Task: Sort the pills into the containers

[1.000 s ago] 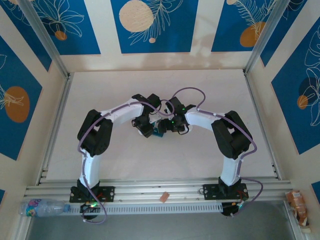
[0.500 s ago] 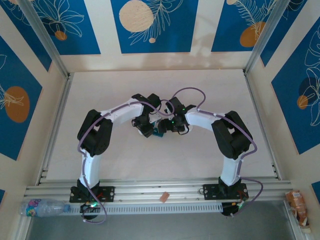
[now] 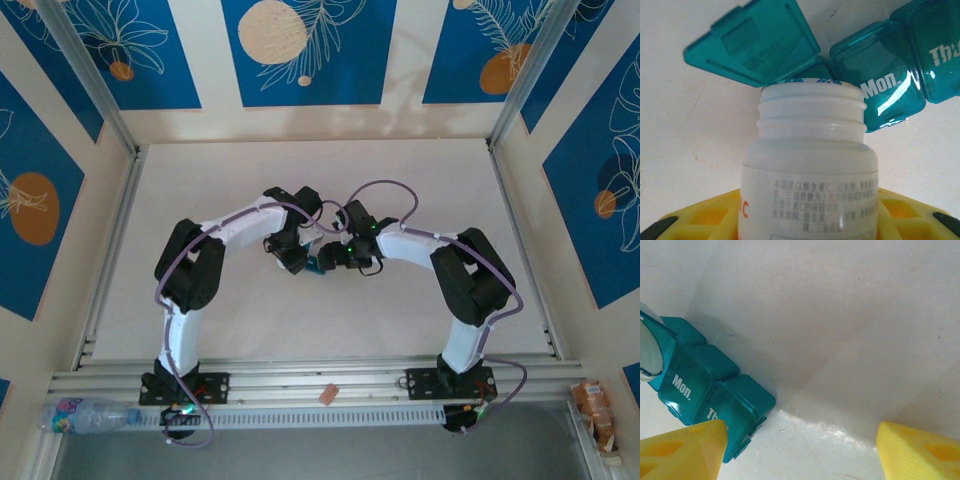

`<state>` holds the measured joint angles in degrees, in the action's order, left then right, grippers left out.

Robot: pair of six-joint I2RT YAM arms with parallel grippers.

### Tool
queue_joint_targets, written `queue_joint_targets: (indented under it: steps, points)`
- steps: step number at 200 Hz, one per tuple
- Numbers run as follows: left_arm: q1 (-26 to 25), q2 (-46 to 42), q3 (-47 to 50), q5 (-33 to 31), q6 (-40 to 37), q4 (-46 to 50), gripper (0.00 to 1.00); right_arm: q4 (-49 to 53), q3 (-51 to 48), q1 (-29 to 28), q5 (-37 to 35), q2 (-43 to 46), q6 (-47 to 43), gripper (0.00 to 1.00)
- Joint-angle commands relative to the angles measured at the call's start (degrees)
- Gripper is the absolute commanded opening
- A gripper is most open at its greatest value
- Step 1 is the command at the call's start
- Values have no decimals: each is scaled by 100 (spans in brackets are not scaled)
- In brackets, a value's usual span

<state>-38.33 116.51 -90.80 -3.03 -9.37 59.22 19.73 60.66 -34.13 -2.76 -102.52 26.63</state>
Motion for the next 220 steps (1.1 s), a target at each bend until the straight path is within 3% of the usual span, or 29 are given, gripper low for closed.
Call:
queue_joint_targets:
  steps: [1,135,220]
  points:
    - [47,-165,-157,75,21,193,0,-53,-55,18,198,192,110,78]
    - [79,-94,-382,-259,-70,546,0,145,153,28,140,-155,131,78]
    - [34,116,-285,-93,-56,512,0,172,183,38,136,-207,158,77]
